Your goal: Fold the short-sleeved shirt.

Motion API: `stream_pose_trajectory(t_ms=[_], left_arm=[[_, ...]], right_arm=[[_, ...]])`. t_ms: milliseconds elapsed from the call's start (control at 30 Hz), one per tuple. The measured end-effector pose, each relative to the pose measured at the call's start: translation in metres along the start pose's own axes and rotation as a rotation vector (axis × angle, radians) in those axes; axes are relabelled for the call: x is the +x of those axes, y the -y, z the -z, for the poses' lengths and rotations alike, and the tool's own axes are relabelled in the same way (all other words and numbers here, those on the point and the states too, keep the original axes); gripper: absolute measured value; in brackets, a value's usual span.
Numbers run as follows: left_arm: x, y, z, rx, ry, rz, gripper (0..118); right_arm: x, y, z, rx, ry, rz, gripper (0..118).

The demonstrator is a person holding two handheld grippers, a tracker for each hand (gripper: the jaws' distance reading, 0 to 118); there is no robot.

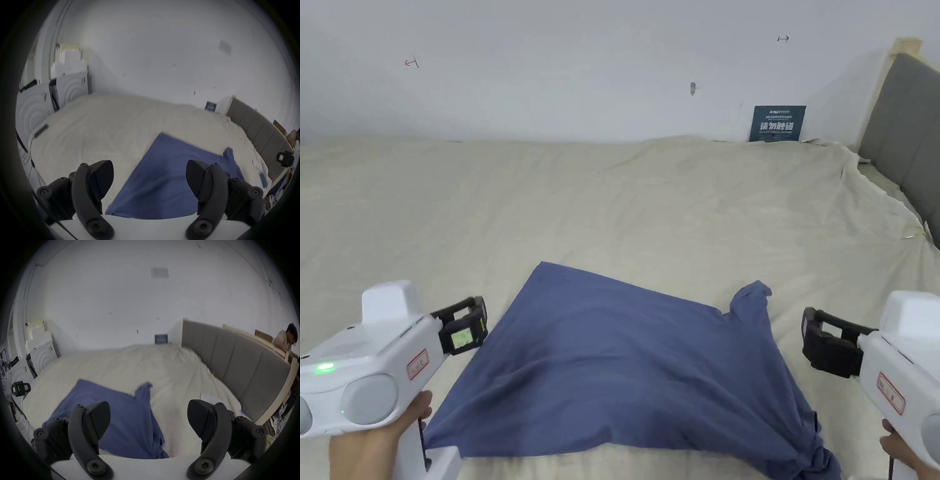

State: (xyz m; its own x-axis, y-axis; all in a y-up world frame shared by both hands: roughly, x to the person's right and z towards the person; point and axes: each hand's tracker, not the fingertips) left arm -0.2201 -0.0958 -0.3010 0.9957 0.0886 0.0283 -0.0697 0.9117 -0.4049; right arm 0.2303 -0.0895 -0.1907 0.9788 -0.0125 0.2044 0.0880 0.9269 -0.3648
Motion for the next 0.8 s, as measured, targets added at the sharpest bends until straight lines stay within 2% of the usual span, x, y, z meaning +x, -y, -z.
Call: stream_pose_trajectory(t_ms=[67, 100, 133, 167, 200, 233, 267, 333, 533, 800], left_arm=[[0.012, -0.006, -0.001, 0.057, -0.013, 0.011, 94], [0.016, -0.006, -0.001, 0.084, 0.000, 0.014, 90], [0.020, -0.006, -0.001, 0.108, 0.008, 0.015, 78], [0.023, -0.005, 0.000, 0.122, 0.020, 0.014, 61], [0.024, -0.004, 0.003, 0.128, 0.037, 0.014, 38], [0.025, -0.003, 0.007, 0.134, 0.064, 0.016, 13], [0.027, -0.002, 0.011, 0.124, 0.075, 0.019, 3], [0.030, -0.002, 0.018, 0.111, 0.117, 0.036, 0], [0.034, -0.016, 0.066, 0.050, 0.176, 0.049, 0], [0.038, -0.053, 0.196, -0.138, 0.268, 0.113, 0]], right_arm=[[-0.007, -0.008, -0.005, 0.052, 0.026, -0.023, 94], [-0.010, -0.010, -0.007, 0.081, 0.034, -0.032, 87], [-0.012, -0.012, -0.008, 0.098, 0.046, -0.033, 71], [-0.013, -0.012, -0.007, 0.110, 0.066, -0.030, 54], [-0.014, -0.012, -0.006, 0.117, 0.066, -0.026, 34], [-0.014, -0.013, -0.005, 0.123, 0.061, -0.023, 8], [-0.014, -0.013, -0.003, 0.130, 0.058, -0.015, 3], [-0.013, -0.014, 0.001, 0.147, 0.036, -0.008, 0], [-0.015, -0.018, 0.024, 0.139, 0.040, -0.009, 0], [-0.011, -0.022, 0.078, 0.085, 0.037, -0.013, 0]])
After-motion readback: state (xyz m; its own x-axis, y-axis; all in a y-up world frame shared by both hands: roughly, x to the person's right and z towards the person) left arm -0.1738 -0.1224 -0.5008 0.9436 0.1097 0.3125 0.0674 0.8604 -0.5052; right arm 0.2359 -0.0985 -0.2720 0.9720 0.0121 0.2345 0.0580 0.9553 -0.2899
